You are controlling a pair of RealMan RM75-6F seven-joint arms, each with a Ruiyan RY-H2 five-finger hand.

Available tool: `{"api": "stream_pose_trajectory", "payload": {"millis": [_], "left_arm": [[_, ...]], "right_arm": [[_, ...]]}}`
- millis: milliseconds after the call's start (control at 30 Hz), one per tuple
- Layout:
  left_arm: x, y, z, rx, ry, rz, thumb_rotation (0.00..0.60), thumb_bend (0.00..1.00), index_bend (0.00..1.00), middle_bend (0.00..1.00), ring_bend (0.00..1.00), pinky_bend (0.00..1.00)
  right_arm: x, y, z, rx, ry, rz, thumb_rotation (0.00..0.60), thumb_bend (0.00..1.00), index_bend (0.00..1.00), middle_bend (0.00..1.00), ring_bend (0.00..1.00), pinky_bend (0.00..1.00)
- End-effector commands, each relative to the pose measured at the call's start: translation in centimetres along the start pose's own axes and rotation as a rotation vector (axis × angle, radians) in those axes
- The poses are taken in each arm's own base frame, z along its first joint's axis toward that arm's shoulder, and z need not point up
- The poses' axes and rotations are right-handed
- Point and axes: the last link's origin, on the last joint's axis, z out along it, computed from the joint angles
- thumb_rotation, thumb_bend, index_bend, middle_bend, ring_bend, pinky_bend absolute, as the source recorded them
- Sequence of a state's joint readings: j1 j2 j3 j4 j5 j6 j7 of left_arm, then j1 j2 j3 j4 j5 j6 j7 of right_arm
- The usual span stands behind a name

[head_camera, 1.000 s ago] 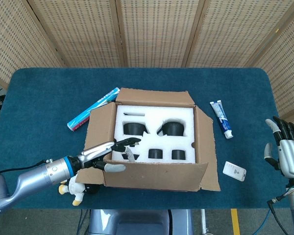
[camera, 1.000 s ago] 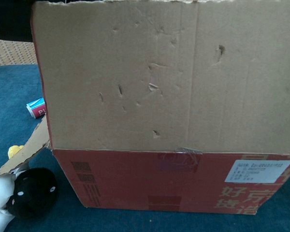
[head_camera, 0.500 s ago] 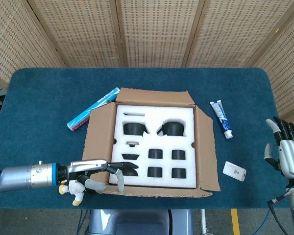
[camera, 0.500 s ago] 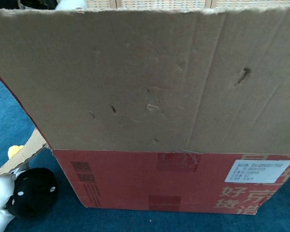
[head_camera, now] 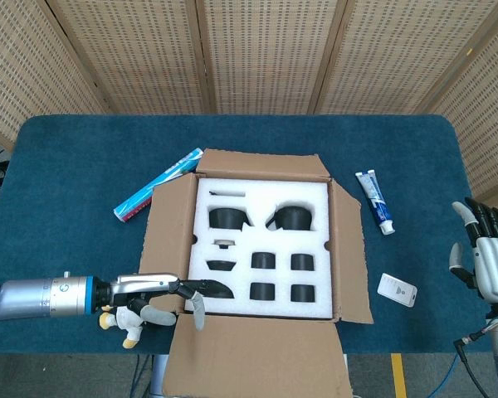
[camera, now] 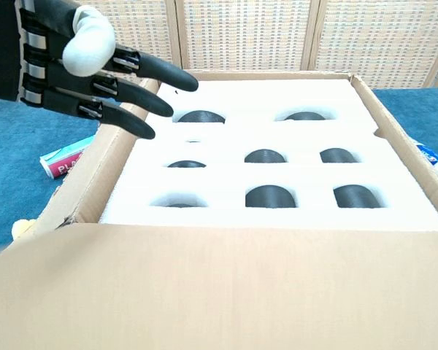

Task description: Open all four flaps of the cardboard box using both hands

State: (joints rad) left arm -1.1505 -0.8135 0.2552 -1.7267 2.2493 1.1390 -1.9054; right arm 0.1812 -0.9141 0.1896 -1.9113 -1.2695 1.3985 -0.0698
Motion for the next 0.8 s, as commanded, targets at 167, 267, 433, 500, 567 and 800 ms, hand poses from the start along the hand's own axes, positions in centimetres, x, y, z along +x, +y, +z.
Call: {"api": "stream_pose_trajectory", "payload": {"millis": [167, 267, 433, 500, 567, 800], "left_arm": [[1.5, -0.4, -0.9, 0.037, 0.182, 0.163, 0.165, 0.12, 0.41, 0.00, 0.00, 0.00], [2.1, -1.0, -1.6, 0.081, 0.293, 0.268, 0.164, 0.13, 0.41, 0.00, 0.00, 0.00], [2.7, -2.0, -2.9, 0.151, 0.459, 0.401, 0.162, 0.17, 0.41, 0.00, 0.00, 0.00], [2.8, -2.6, -3.5, 0.181, 0.535, 0.460, 0.160, 0.18, 0.41, 0.00, 0.00, 0.00], [3.2, -3.9, -5.4, 0.254, 0.655, 0.567, 0.161, 0.19, 0.41, 0.00, 0.00, 0.00], [1.5, -6.8, -7.2, 0.373, 0.916, 0.729, 0.250, 0.21, 0.37, 0.00, 0.00, 0.00]], "right_arm": [[-0.1, 0.0, 0.1, 0.000, -0.003, 0.000, 0.600, 0.72, 0.10, 0.05, 0.00, 0.00], [-0.2, 0.1, 0.2, -0.001, -0.003, -0.001, 0.600, 0.72, 0.10, 0.05, 0.00, 0.00], [-0.2, 0.3, 0.3, -0.006, 0.000, -0.001, 0.600, 0.72, 0.10, 0.05, 0.00, 0.00], [-0.3, 0.4, 0.4, -0.008, 0.000, -0.004, 0.600, 0.72, 0.10, 0.05, 0.00, 0.00], [-0.5, 0.7, 0.4, -0.015, -0.003, -0.006, 0.600, 0.72, 0.10, 0.05, 0.00, 0.00], [-1.1, 1.2, 0.5, -0.024, -0.010, -0.010, 0.600, 0.72, 0.10, 0.05, 0.00, 0.00]]}}
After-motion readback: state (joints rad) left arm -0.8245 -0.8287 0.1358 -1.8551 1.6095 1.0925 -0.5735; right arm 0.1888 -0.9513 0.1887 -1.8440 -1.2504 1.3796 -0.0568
